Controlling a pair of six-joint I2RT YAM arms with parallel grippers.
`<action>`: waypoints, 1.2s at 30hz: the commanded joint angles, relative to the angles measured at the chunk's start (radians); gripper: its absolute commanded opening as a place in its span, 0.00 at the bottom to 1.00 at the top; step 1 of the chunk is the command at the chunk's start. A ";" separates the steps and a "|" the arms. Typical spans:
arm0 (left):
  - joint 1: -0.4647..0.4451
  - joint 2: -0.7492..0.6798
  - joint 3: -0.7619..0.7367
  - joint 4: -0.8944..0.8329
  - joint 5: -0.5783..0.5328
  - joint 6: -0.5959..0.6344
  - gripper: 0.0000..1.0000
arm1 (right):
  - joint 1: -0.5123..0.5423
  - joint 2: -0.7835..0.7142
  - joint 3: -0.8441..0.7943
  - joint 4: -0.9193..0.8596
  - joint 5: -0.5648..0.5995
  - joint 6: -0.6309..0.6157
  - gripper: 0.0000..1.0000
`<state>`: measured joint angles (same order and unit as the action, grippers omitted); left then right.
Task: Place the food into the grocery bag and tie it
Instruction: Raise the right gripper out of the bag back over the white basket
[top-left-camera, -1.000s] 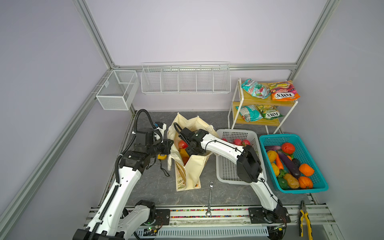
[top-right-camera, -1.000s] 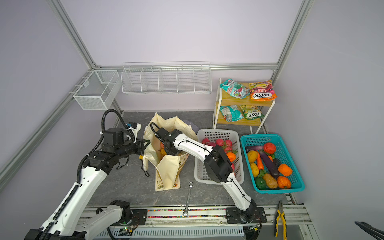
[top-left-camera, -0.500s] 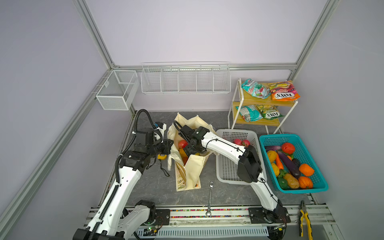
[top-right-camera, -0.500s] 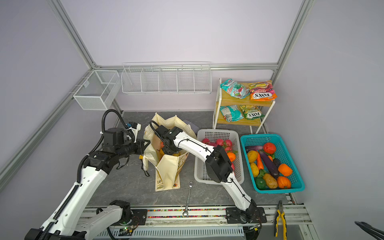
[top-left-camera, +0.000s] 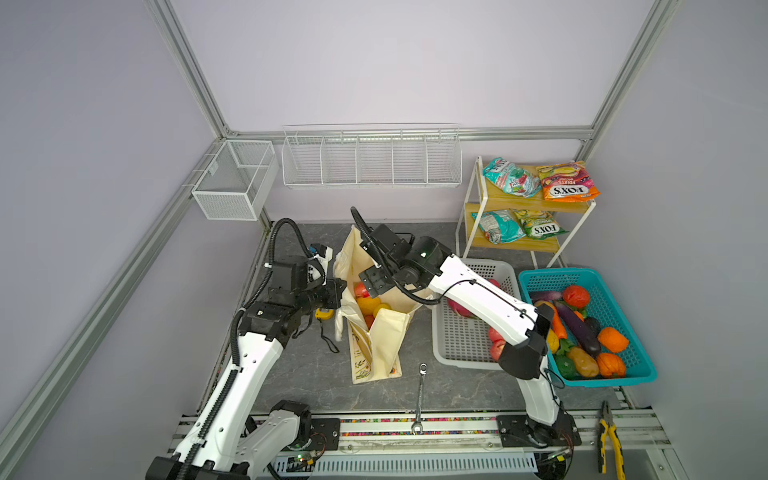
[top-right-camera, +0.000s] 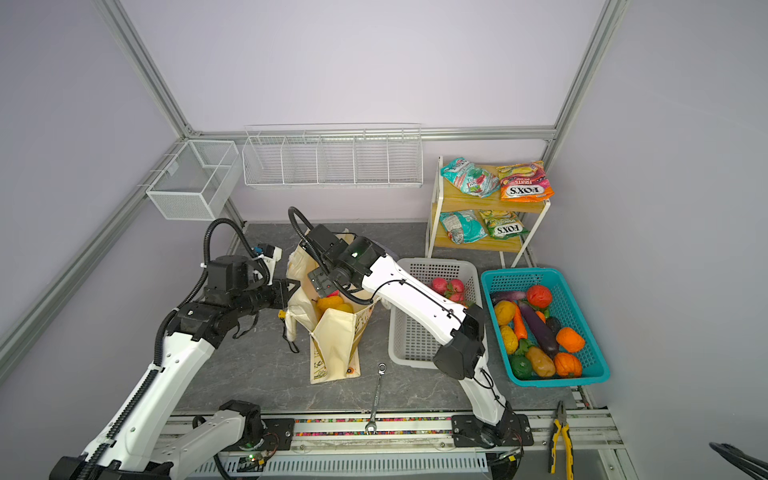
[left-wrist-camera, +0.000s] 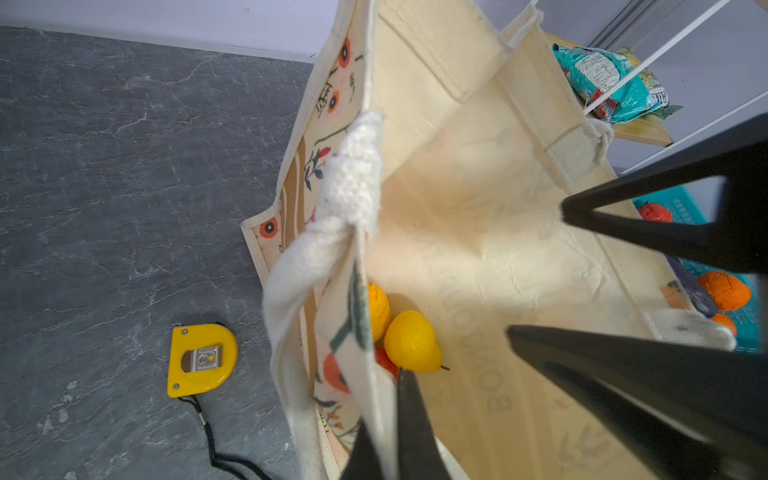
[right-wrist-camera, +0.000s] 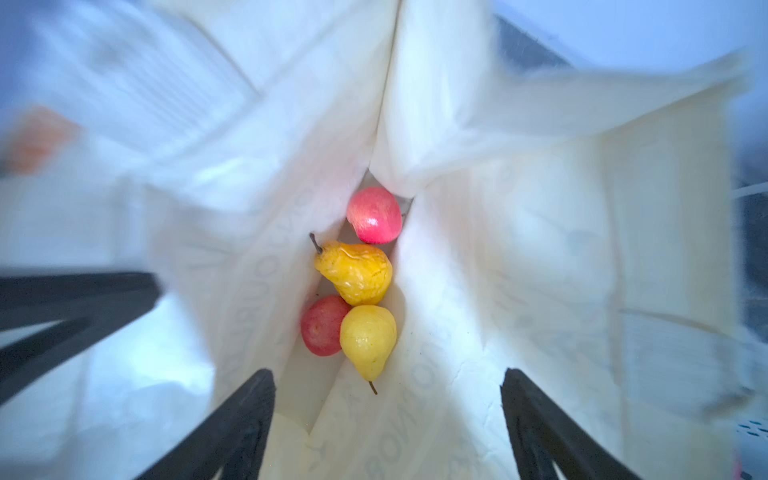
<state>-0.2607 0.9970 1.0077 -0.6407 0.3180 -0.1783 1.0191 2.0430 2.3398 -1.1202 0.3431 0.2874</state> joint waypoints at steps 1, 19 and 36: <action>0.005 0.004 -0.004 0.033 -0.008 0.018 0.00 | 0.014 -0.081 0.016 0.008 0.056 -0.005 0.88; 0.005 0.015 -0.006 0.033 -0.008 0.018 0.00 | -0.075 -0.805 -0.835 0.288 0.361 0.276 0.88; -0.003 0.005 -0.009 0.033 -0.012 0.016 0.00 | -0.234 -0.915 -1.131 0.025 0.289 0.478 0.88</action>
<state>-0.2611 1.0138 1.0077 -0.6334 0.3138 -0.1783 0.8040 1.1526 1.2404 -1.0519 0.6594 0.7238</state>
